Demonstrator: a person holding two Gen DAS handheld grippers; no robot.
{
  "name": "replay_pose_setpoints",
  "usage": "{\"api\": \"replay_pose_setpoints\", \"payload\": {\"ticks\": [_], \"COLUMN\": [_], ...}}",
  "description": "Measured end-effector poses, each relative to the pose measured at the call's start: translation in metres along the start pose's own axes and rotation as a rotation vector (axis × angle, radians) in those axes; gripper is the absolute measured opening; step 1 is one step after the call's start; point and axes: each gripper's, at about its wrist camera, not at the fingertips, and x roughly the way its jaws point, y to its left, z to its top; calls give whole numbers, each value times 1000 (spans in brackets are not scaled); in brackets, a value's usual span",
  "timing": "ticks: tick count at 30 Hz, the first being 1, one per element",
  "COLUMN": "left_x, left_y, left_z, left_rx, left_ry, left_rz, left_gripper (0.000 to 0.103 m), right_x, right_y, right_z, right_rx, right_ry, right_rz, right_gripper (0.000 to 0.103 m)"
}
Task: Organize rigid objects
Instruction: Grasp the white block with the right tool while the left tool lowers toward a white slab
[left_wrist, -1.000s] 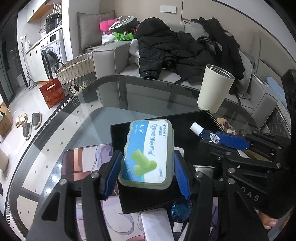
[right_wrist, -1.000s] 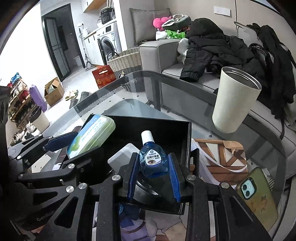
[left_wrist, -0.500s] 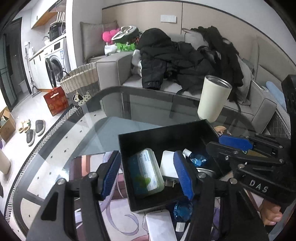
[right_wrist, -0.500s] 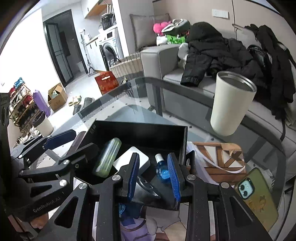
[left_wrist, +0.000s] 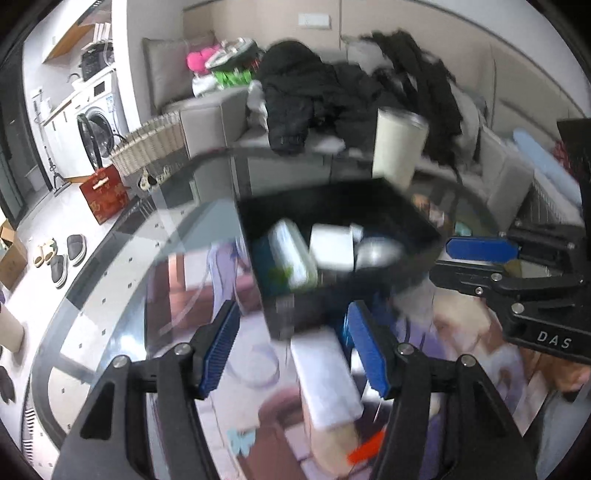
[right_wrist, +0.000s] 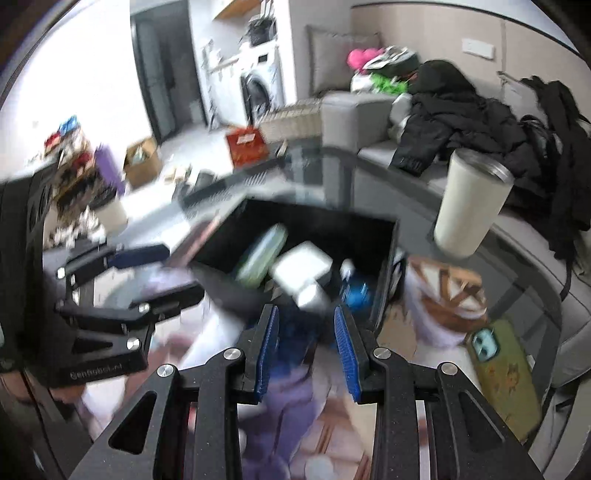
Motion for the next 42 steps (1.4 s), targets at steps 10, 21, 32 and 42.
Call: {"api": "replay_pose_setpoints", "payload": {"ticks": [10,21,32,42], "left_x": [26,33,42,40], "left_y": [-14,-58,-41,-23], "left_z": [-38,-35,-35,-37], "left_rx": [96,158,115,40], "left_ry": [143,163,173,213], "left_rz": [33,-37,40,-46], "left_gripper": [61,57,62,39], "right_x": [33,20,12,39], "right_y": [10,-5,-3,16], "right_z": [-54,-47,-47,-47], "right_rx": [-33,26,83,52], "right_ry": [235,180,161,204], "right_rz": [56,40,98,84], "right_gripper": [32,32,40,48]}}
